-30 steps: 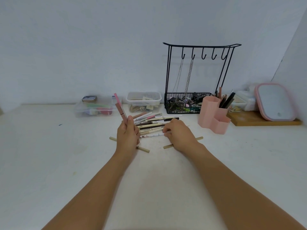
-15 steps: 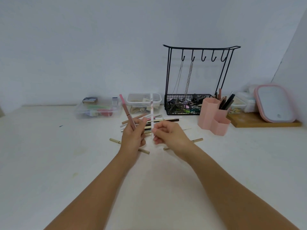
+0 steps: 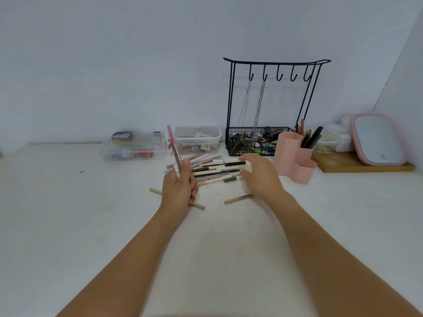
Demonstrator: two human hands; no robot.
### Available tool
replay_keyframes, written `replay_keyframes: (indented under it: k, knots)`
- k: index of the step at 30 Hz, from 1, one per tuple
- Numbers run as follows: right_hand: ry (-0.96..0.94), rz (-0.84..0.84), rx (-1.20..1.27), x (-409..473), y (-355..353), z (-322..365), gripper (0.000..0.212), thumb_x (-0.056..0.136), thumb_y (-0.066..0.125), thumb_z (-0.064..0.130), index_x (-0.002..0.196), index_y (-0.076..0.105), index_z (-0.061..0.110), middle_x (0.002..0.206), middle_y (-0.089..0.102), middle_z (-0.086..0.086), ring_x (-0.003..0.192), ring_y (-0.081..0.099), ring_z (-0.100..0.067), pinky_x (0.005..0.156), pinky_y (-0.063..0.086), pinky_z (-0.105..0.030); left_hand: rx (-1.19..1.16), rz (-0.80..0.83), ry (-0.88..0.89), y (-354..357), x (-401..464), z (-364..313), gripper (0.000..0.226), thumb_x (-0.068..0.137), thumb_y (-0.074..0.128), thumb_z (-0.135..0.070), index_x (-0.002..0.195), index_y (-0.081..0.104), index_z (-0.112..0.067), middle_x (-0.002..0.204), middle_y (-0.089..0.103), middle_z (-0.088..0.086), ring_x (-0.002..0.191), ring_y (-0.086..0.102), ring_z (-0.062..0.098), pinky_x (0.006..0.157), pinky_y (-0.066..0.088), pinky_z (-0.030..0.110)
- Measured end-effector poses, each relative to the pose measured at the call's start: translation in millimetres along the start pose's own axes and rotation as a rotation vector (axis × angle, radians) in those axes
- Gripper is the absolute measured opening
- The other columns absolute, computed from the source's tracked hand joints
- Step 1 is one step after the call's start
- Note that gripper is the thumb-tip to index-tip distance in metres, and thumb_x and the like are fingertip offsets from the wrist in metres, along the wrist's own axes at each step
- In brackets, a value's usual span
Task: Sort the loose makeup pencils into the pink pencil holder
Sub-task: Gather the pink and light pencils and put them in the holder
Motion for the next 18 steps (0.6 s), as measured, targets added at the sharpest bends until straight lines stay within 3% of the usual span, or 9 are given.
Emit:
replay_keyframes:
  k: [2,4,9,14,16,18]
  knots:
    - [0.072,0.088,-0.133,3.1,-2.9,-22.7,0.040,0.097,0.056,0.018,0.136,0.054,0.025,0.132,0.058,-0.005,0.127,0.047,-0.025,0.101,0.041,-0.039,-0.033,-0.007,-0.038,-2.6,0.1,0.8,0.047,0.105,0.051,-0.039,0.065,0.037,-0.020,0.050,0.035,-0.005,0.042,0.032,0.011,0.041,0.024,0.023]
    - [0.114,0.148,-0.161,4.0,0.1,-34.6,0.040,0.097,0.054,0.020,0.136,0.055,0.029,0.128,0.057,-0.010,0.119,0.051,-0.028,0.097,0.044,-0.038,-0.049,-0.015,-0.065,-2.8,1.5,1.1,0.045,0.104,0.055,-0.036,0.064,0.040,-0.020,0.053,0.033,-0.003,0.045,0.029,0.011,0.042,0.022,0.022]
    - [0.056,0.128,-0.208,6.6,2.1,-34.2,0.023,0.092,0.063,0.015,0.113,0.072,0.021,0.110,0.071,-0.005,0.106,0.060,-0.026,0.090,0.051,-0.038,-0.009,0.008,-0.088,-3.1,3.3,3.6,0.045,0.103,0.056,-0.038,0.065,0.043,-0.017,0.054,0.037,-0.003,0.046,0.033,0.011,0.044,0.024,0.024]
    - [0.017,0.114,-0.191,4.4,1.1,-29.1,0.012,0.091,0.066,0.013,0.096,0.073,0.020,0.098,0.071,0.000,0.088,0.062,-0.020,0.078,0.052,-0.034,0.014,0.024,-0.094,-1.4,-0.5,1.5,0.045,0.102,0.056,-0.041,0.067,0.046,-0.015,0.053,0.041,-0.004,0.043,0.039,0.010,0.040,0.029,0.023]
    - [-0.005,0.044,-0.095,3.3,-3.1,-19.5,0.008,0.091,0.067,0.015,0.093,0.071,0.022,0.091,0.068,0.004,0.080,0.060,-0.014,0.071,0.049,-0.029,0.019,0.035,-0.094,-0.7,-1.3,0.7,0.044,0.102,0.055,-0.042,0.069,0.045,-0.015,0.054,0.041,-0.003,0.043,0.038,0.011,0.041,0.028,0.024]
    - [0.005,-0.010,0.182,-3.5,-7.2,0.1,0.005,0.090,0.069,0.016,0.094,0.071,0.018,0.086,0.067,0.006,0.071,0.057,-0.004,0.066,0.043,-0.019,0.022,0.051,-0.088,0.6,-1.7,-0.3,0.044,0.103,0.053,-0.043,0.069,0.043,-0.016,0.054,0.041,-0.003,0.043,0.036,0.011,0.042,0.027,0.025]
Point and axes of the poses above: each hand's wrist, its own x-axis towards the middle knuckle, its own y-axis out of the palm, z = x × y, the point moved 2 cm from there along x, towards the middle knuckle
